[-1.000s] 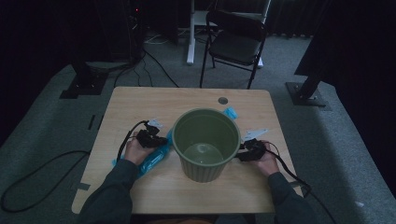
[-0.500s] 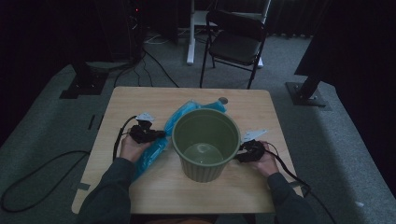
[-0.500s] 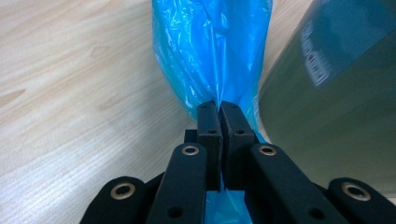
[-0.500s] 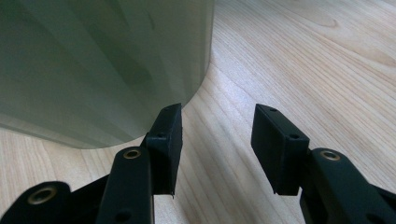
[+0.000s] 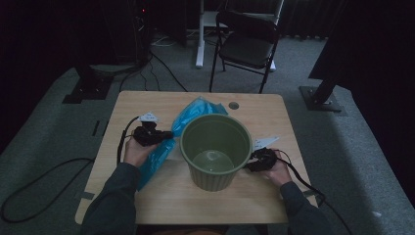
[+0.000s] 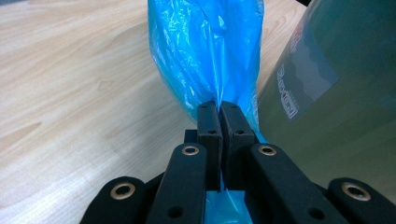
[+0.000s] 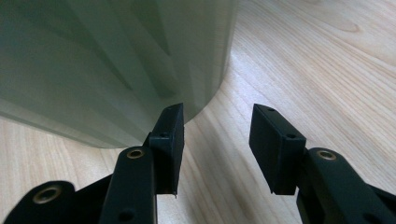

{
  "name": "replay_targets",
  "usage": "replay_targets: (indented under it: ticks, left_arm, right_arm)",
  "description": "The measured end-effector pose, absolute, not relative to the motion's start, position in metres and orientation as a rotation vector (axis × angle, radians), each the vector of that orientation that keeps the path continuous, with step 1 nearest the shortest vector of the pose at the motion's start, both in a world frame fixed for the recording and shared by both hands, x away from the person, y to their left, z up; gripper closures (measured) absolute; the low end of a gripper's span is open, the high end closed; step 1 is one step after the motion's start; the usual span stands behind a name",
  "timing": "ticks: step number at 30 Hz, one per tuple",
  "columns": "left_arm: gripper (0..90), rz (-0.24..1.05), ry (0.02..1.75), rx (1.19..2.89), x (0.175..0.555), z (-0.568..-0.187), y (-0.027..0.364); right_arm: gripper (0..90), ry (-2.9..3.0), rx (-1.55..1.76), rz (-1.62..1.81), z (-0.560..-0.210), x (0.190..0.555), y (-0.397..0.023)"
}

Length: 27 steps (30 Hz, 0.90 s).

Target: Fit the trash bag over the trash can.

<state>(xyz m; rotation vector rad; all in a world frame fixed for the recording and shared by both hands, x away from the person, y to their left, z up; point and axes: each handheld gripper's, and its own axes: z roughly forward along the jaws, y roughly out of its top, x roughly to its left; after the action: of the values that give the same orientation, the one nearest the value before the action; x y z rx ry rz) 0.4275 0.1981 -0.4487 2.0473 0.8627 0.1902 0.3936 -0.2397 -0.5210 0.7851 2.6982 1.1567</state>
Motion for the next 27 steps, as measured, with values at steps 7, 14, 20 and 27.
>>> replay_targets:
  ticks: [7, 14, 20, 27]
  left_arm:
    - [88.1, 0.207, 0.833, 2.016, 0.432, -0.431, 0.196]
    - [88.1, 0.223, 0.793, 2.015, 0.434, -0.414, 0.189]
    - [88.1, 0.223, 0.762, 1.998, 0.435, -0.399, 0.187]
    - [88.1, 0.251, 0.717, 1.992, 0.433, -0.377, 0.181]
  right_arm:
    - [55.5, 2.709, 0.772, 1.163, -0.52, 0.392, -0.239]
    - [56.4, 2.71, 0.763, 1.164, -0.519, 0.391, -0.238]
    - [56.7, 2.712, 0.763, 1.165, -0.519, 0.391, -0.238]
    - [57.0, 2.72, 0.761, 1.168, -0.519, 0.391, -0.237]
